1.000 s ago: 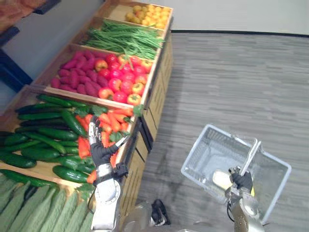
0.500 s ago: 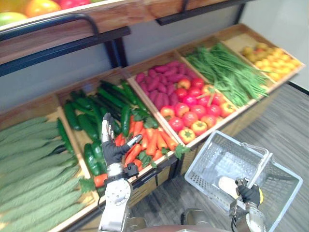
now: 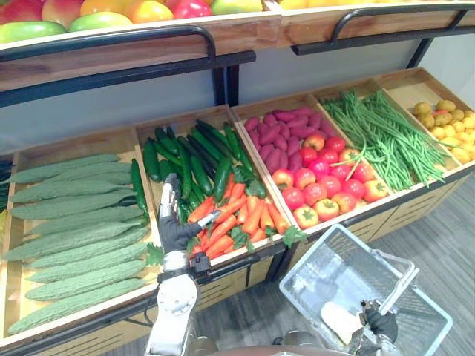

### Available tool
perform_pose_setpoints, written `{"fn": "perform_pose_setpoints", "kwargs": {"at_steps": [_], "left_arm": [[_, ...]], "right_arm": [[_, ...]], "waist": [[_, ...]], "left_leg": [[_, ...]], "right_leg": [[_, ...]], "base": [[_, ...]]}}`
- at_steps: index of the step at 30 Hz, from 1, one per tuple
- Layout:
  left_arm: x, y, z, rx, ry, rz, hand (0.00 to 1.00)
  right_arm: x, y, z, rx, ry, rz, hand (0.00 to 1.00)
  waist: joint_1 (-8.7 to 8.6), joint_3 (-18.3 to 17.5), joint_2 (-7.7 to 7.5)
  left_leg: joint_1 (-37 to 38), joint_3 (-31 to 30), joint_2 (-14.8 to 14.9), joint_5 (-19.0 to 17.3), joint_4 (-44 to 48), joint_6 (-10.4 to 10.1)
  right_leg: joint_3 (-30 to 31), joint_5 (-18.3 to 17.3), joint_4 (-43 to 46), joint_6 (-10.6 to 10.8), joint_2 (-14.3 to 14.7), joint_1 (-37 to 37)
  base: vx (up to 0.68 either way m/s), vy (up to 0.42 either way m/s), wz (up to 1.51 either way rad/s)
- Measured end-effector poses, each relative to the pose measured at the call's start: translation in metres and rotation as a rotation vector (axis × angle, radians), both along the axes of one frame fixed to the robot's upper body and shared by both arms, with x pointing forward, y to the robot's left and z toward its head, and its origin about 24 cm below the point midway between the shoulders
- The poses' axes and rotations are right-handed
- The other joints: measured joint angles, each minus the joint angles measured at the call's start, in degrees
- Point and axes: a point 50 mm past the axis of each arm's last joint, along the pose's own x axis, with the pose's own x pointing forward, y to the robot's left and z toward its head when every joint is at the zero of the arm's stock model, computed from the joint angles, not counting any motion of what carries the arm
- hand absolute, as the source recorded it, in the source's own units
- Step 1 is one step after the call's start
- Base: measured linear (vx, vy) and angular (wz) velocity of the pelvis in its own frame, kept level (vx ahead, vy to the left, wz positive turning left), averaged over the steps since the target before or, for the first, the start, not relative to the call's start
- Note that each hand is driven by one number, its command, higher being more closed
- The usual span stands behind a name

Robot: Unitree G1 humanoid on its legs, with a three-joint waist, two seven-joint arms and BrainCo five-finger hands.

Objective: Pick vegetable in the basket

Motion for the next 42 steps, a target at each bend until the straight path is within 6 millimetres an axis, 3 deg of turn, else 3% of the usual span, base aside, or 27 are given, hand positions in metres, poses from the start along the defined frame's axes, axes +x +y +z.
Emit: {"fn": "perform_pose_setpoints", "kwargs": {"at_steps": [4,8,10,18,24,25,29,35,42], "left_arm": [[0.016,0.007,-0.016,0.195,0.083,-0.019,0.0],[0.031,0.015,-0.021,0.394,0.128,-0.025,0.0],[0.038,0.023,-0.023,0.504,0.155,-0.02,0.0],[0.072,0.048,-0.003,0.764,0.149,0.062,0.0],[0.077,0.06,0.002,0.814,0.18,0.12,0.0],[0.078,0.06,0.001,0.816,0.188,0.117,1.0],[0.082,0.06,0.0,0.822,0.196,0.112,1.0],[0.1,0.058,0.022,0.841,0.127,0.115,1.0],[0.102,0.056,0.02,0.802,0.14,0.077,1.0]], "right_arm": [[0.006,-0.002,-0.003,0.002,0.002,0.026,1.0],[0.011,-0.005,-0.002,-0.02,-0.003,0.082,1.0],[0.015,-0.006,-0.001,-0.032,-0.008,0.099,1.0],[0.042,-0.007,0.01,-0.059,-0.081,0.153,1.0],[0.053,-0.008,0.02,-0.078,-0.137,0.161,1.0],[0.054,-0.007,0.022,-0.08,-0.147,0.164,1.0],[0.059,-0.008,0.029,-0.093,-0.18,0.169,1.0],[0.068,-0.007,0.037,-0.103,-0.224,0.175,1.0],[0.073,-0.007,0.043,-0.108,-0.255,0.176,1.0]], "waist": [[-2.47,0.05,-0.51],[-3.09,0.23,-0.35],[-4.44,0.83,-0.37],[-5.97,6.34,-0.53],[-5.89,9.64,-0.74],[-5.88,9.99,-0.77],[-5.78,11.05,-0.74],[-5.53,12.78,-0.47],[-5.67,14.18,-0.27]], "left_leg": [[1.76,-0.25,-1.09,3.18,-5.6,-0.24],[1.71,0.61,-1.19,4.76,-8.3,-0.27],[1.64,0.8,-1.4,5.28,-9.16,-0.24],[-3.97,1.85,-1.29,5.72,-6.94,0.15],[-5.66,2.36,-0.78,5.16,-4.69,0.28],[-6.56,2.36,-0.45,4.51,-3.47,0.22],[-8.16,2.39,-0.34,4.01,-2.01,0.46],[-9.85,2.42,0.13,3.51,-0.21,0.72],[-9.77,2.46,0.52,3.51,0.04,0.7]], "right_leg": [[1.58,0.39,-1.23,-0.36,0.27,-0.02],[2.78,1.41,-2.17,-0.6,0.86,-1.54],[2.99,1.67,-2.36,-0.59,0.85,-2.04],[4.73,3.36,-2.14,-0.7,1.04,-7.84],[5.69,3.91,-1.97,-0.83,1.19,-9.33],[5.7,3.94,-1.88,-0.86,1.2,-9.68],[5.82,3.95,-1.03,-0.83,1.25,-11.26],[6.0,4.63,-1.1,-0.46,1.26,-12.11],[6.11,4.78,-1.21,-0.4,1.32,-12.14]], "base": [[0.01,-0.016,0.07],[-0.01,-0.014,-0.14],[-0.02,-0.002,-0.09],[-0.04,0.0,-0.1],[0.0,0.001,-0.1],[-0.04,0.013,0.0],[-0.05,-0.005,0.0],[-0.06,-0.008,-0.01],[-0.01,-0.004,-0.02]]}}
